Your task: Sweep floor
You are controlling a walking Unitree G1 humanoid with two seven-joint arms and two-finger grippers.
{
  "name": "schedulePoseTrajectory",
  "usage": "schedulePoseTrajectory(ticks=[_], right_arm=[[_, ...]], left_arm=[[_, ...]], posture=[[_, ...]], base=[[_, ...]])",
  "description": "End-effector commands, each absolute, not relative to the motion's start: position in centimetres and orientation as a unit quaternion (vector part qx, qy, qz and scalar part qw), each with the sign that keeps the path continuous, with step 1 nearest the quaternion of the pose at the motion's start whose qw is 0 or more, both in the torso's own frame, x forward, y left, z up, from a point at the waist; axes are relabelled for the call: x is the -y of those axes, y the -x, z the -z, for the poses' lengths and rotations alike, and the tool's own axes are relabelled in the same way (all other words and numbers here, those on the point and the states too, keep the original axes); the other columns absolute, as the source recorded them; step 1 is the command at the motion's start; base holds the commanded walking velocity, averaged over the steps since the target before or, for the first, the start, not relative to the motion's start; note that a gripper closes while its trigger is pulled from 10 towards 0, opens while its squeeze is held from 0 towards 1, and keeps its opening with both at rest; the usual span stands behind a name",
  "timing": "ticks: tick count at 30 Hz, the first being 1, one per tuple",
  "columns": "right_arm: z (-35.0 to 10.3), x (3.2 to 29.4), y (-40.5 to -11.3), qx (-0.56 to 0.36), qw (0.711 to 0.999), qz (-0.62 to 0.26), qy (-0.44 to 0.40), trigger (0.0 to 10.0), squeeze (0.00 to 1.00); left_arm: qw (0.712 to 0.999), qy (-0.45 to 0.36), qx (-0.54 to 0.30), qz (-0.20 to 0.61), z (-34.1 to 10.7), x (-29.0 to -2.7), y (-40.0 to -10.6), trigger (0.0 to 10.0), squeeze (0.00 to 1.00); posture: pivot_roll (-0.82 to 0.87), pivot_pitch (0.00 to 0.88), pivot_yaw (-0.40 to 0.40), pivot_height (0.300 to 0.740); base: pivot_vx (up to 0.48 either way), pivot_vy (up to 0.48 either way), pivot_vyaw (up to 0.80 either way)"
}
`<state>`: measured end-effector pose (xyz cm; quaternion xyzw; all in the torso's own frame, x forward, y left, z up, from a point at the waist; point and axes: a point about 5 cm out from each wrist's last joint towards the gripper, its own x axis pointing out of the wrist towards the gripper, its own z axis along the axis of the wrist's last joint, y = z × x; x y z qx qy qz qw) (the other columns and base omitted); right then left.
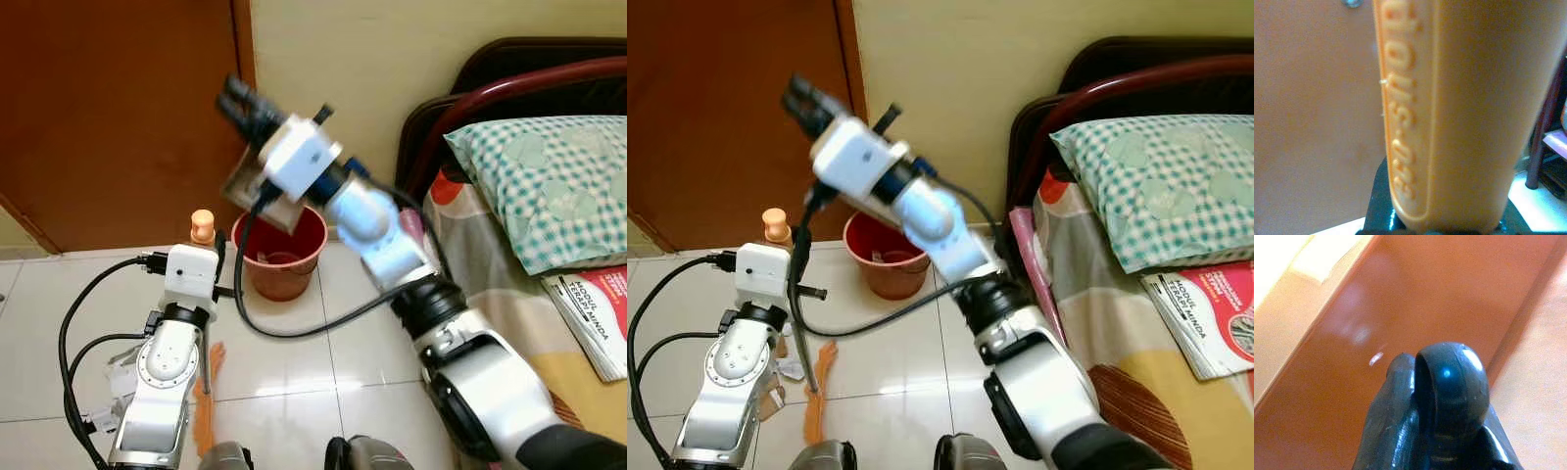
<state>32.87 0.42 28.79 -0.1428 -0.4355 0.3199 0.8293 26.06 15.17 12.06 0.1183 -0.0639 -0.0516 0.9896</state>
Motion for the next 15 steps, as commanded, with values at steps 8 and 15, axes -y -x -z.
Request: schedulePoseTrajectory(ticks=[8, 15], right_arm=[[-34.6, 1.2, -32.0, 0.487, 0.828, -0.275, 0.047, 10.0, 0.00], [-34.3, 7.2, -33.2, 0.475, 0.846, -0.192, 0.144, 10.0, 0.00]], left_arm=[[0.989, -0.115, 0.081, 0.051, -12.7, -14.8, -26.3, 10.0, 0.00], [0.989, -0.116, 0.080, 0.048, -12.6, -15.0, -26.3, 10.0, 0.00]], posture=[[0.00, 0.114, -0.058, 0.740], [-0.01, 0.117, -0.053, 0.740]], base=[[0.000, 0.000, 0.00], [0.000, 0.000, 0.00]])
